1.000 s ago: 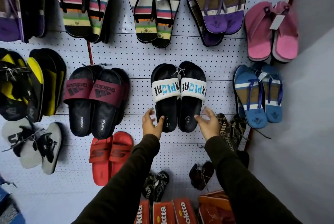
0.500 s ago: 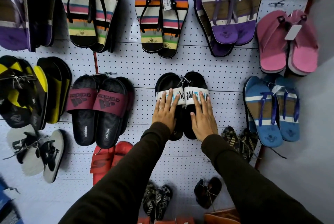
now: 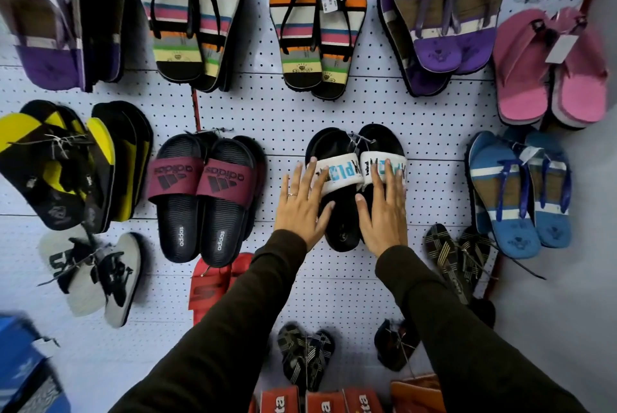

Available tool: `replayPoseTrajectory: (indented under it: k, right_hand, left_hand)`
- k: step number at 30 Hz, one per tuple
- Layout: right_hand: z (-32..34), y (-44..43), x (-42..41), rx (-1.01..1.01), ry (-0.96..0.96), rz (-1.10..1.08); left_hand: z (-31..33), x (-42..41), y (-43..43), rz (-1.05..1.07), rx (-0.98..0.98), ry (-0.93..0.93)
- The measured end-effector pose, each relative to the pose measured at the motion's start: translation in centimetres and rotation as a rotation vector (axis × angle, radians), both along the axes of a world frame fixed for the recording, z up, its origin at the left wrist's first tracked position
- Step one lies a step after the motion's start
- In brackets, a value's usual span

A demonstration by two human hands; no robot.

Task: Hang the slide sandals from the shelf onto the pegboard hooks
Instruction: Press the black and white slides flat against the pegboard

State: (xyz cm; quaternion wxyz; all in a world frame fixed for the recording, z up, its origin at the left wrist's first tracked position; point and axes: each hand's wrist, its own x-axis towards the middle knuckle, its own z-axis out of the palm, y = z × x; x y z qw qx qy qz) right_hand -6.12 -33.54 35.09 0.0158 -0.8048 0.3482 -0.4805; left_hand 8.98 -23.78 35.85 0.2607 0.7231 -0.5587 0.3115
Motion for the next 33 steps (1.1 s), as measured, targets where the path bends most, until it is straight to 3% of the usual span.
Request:
replayPoseTrajectory:
  k: [7,15,23,33]
  right_hand:
    - [0.7,6.2,7.6,-0.070,-0.020,0.117]
    - [0.4,13.3,17.6,-0.061,0.004,0.277]
    - [-1.2,13.4,22.4,-0.082,0.184,0.246]
    - [-0.8,11.7,23.3,-0.042,0.304,0.191]
  left_hand:
    - [0.3,7.7,7.1,0.162,-0.122,-0.026]
    - [0.3,16.2,14.1,0.243,-0.201,0.086]
    - [-0.8,20.0,13.8,0.147,-0.069,0.221]
    - [-1.0,21.2,12.1,0.140,0.029,0.236]
